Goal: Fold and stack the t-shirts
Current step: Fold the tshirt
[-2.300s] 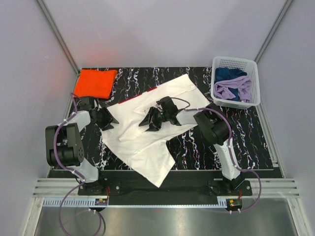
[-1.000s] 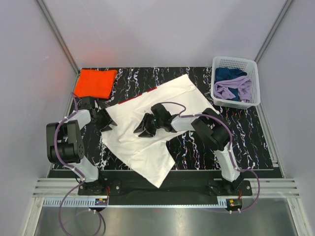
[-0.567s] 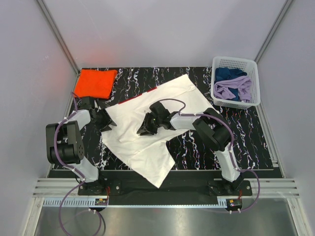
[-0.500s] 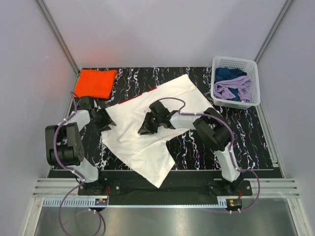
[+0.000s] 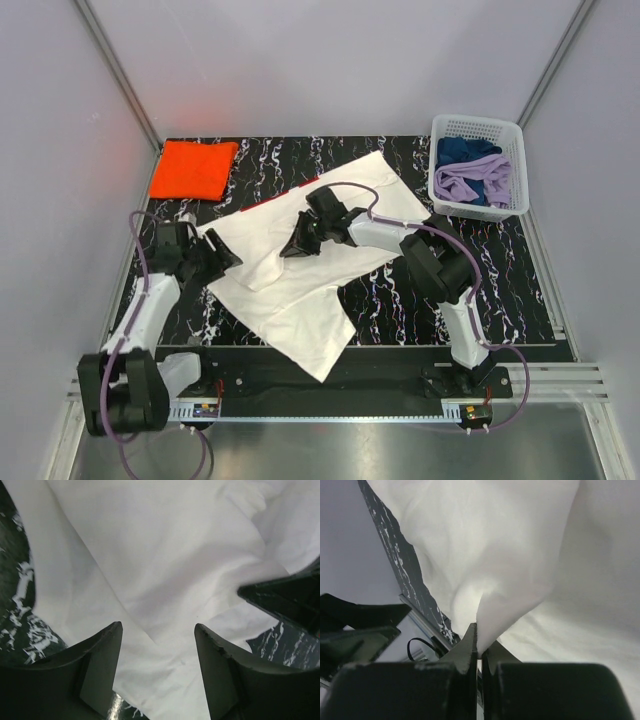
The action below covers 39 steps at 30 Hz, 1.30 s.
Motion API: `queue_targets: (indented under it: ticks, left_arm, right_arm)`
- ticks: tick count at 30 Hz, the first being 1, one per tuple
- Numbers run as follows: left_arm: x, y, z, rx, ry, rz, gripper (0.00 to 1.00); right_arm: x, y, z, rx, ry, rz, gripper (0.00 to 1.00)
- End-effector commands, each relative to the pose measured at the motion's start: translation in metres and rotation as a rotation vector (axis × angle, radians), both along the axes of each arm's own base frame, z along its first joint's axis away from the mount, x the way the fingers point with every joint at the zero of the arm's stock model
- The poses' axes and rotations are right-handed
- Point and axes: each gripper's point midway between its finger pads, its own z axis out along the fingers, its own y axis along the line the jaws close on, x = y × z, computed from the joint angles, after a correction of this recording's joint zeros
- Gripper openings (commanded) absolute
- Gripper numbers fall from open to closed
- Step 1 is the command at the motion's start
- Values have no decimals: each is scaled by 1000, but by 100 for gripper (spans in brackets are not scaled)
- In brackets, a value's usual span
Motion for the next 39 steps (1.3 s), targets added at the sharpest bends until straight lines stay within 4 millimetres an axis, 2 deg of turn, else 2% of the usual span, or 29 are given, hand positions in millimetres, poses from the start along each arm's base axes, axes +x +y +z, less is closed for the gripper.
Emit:
queue_targets:
  ticks: [1,4,7,8,9,11,13,14,17,23,27,39]
  left_arm:
    - [-18,-24,4,-105,-36,0,66]
    - [-30,-39,-3,-165,-29,-11,68]
    - [-37,-39,-10,-156,-10,9,68]
    - [-37,-38,-10,-156,-12,22,68]
    - [-34,-35,-10,-147,-28,42,66]
    - [-39,-41,-16,-155,-28,45,66]
    - [-34,-43,-18,-167,-58,59,66]
    - [-36,-45,-26,-183,-34,76,66]
    - [-31,-49,-33,-187,-21,78,66]
    - [-17,-53,-33,-192,-37,87,61]
    - [-11,-59,-38,-190,-11,64,57]
    - [18,-73,-14,-186,-57,8,55]
  right_arm:
    - [-1,9,25,85,47,3,0]
    - [0,11,30,105,62,-2,9]
    - [0,10,28,106,76,5,18]
    - [0,9,27,103,77,7,27]
    - [0,7,29,100,71,5,31]
    - [-1,3,27,91,71,9,40]
    - [-2,-2,27,78,68,10,44]
    - [-3,-6,26,63,62,16,45]
    - [-6,-19,26,42,51,16,47]
    - [-9,-42,19,44,75,-10,47]
    - [-10,-49,18,55,81,-13,47]
    - [-7,-62,17,56,80,-17,47]
